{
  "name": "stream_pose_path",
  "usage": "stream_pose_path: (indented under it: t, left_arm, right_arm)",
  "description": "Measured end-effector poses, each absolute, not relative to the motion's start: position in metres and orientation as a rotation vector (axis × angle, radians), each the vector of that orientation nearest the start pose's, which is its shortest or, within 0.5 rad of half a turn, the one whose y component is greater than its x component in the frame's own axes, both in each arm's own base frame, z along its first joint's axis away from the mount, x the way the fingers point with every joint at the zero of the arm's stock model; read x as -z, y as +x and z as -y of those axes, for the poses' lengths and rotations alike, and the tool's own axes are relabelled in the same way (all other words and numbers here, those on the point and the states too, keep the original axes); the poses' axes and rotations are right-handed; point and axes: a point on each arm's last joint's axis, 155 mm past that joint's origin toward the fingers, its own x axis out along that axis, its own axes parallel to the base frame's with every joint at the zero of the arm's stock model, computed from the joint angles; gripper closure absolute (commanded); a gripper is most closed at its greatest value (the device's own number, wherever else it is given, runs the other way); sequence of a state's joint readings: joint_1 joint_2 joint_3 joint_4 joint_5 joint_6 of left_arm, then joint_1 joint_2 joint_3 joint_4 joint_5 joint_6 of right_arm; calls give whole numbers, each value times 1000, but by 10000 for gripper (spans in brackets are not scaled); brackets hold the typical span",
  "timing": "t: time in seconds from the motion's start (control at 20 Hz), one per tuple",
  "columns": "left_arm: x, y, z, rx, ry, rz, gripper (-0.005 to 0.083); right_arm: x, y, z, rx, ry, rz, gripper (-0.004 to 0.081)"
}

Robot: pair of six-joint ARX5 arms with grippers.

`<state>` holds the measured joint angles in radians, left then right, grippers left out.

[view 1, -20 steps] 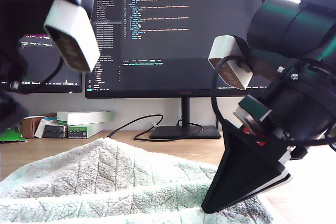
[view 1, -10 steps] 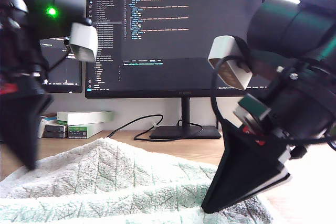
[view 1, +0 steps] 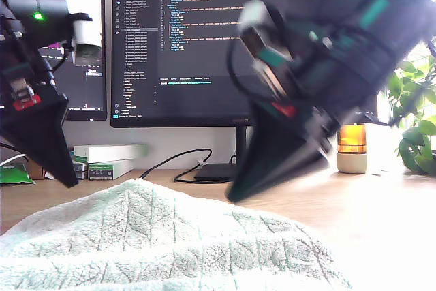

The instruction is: Fold the tea towel to a neat square and place it to the right

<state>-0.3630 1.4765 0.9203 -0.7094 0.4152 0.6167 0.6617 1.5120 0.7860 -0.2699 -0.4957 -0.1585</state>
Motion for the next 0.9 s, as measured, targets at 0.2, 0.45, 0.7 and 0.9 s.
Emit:
stream_pose_path:
  t: [0.2, 0.45, 0.7, 0.9]
  left_arm:
    - [-64, 258, 183, 1072, 452, -1029, 793]
    - [-40, 254, 182, 1083, 443, -1086, 793]
    - [-21, 262, 184, 1082, 444, -1106, 793]
    - [-10, 277, 186, 1061, 462, -1076, 793]
  right_arm:
    - [-51, 240, -279, -1104, -267, -922, 783]
    - [-31, 252, -273, -1079, -286, -941, 783]
    - [-14, 257, -277, -1078, -293, -976, 783]
    - [-15, 273, -274, -1016, -330, -947, 783]
